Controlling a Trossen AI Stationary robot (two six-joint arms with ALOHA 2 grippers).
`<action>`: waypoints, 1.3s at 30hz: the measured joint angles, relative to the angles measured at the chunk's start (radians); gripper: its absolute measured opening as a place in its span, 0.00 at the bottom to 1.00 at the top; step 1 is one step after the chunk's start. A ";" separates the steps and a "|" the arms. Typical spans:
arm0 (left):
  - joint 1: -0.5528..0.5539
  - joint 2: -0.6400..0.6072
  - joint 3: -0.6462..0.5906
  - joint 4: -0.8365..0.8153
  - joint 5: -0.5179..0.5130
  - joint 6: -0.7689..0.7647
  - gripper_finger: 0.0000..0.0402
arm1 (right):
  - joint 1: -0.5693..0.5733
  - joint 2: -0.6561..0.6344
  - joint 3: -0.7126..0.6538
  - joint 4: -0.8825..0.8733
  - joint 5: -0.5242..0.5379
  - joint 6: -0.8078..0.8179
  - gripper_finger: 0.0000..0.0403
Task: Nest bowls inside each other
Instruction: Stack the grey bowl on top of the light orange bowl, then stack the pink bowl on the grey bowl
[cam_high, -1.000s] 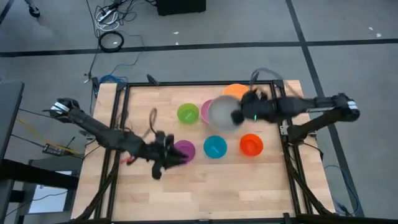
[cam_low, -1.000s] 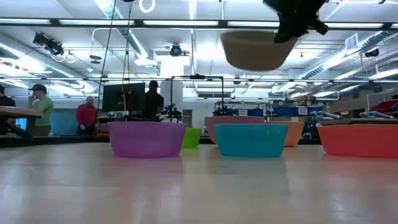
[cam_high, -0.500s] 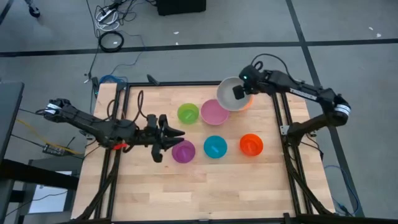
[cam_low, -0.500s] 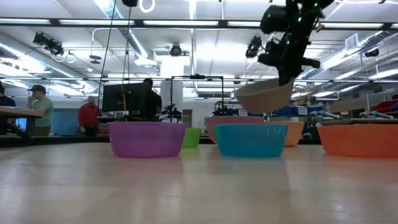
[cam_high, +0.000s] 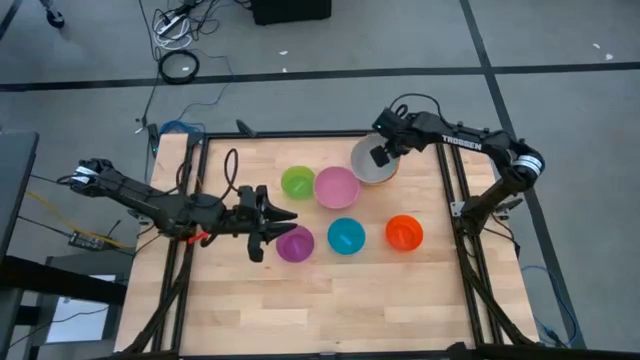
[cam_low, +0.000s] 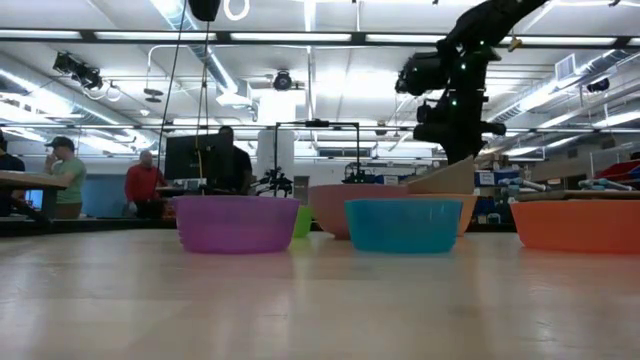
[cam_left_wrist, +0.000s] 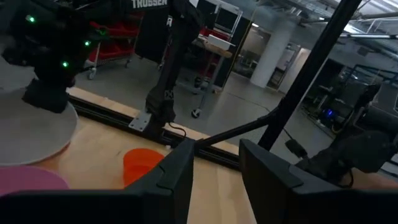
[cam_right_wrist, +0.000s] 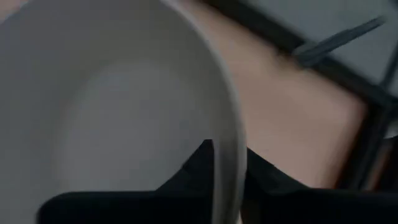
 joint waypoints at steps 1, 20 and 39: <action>0.000 -0.001 0.000 -0.004 -0.001 -0.001 0.34 | 0.003 0.003 0.000 -0.014 -0.021 0.001 0.15; 0.008 -0.065 0.000 -0.123 -0.097 0.053 0.34 | 0.410 -0.377 0.000 -0.086 -0.008 0.233 0.41; 0.014 -0.272 0.000 -0.546 -0.361 0.025 0.34 | 0.726 0.024 0.000 0.236 0.198 0.678 0.37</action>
